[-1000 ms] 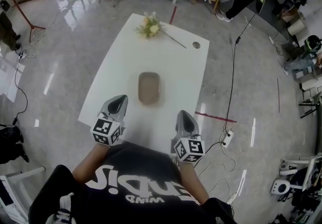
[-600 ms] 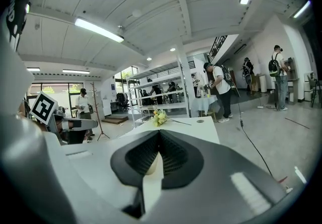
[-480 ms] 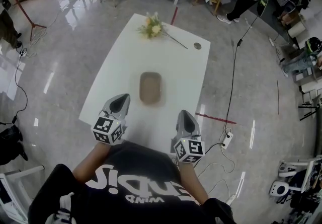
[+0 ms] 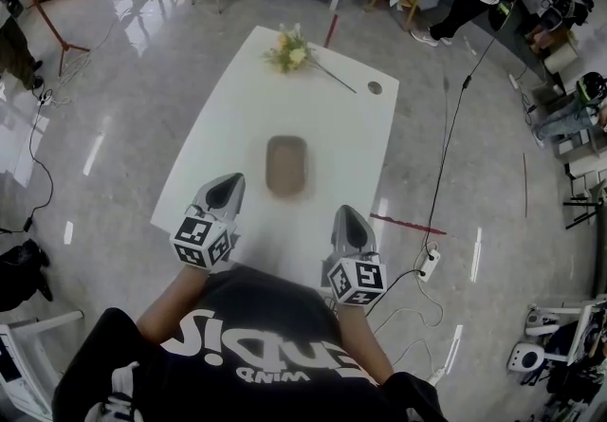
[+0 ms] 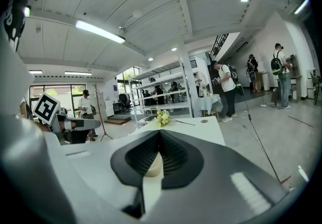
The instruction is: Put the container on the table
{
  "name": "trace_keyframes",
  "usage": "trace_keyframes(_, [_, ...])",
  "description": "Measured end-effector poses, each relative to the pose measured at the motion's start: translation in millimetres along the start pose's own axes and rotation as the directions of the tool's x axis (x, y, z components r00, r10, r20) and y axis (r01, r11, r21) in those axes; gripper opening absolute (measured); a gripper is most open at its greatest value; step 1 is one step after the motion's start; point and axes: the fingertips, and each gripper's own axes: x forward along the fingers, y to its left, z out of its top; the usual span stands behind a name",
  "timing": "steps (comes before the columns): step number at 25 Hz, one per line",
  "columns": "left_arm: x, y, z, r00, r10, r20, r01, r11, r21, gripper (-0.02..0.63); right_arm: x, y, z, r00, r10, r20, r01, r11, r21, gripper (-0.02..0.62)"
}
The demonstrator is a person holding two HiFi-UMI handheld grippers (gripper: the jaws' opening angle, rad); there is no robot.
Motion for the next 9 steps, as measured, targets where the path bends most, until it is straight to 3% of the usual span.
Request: trace_keyframes(9, [1.3, 4.5, -1.3, 1.000, 0.003, -0.012, -0.003, 1.000, -0.006, 0.003, 3.0, -4.2, 2.8, 1.000, -0.007, 0.002, 0.007, 1.000, 0.005, -0.002])
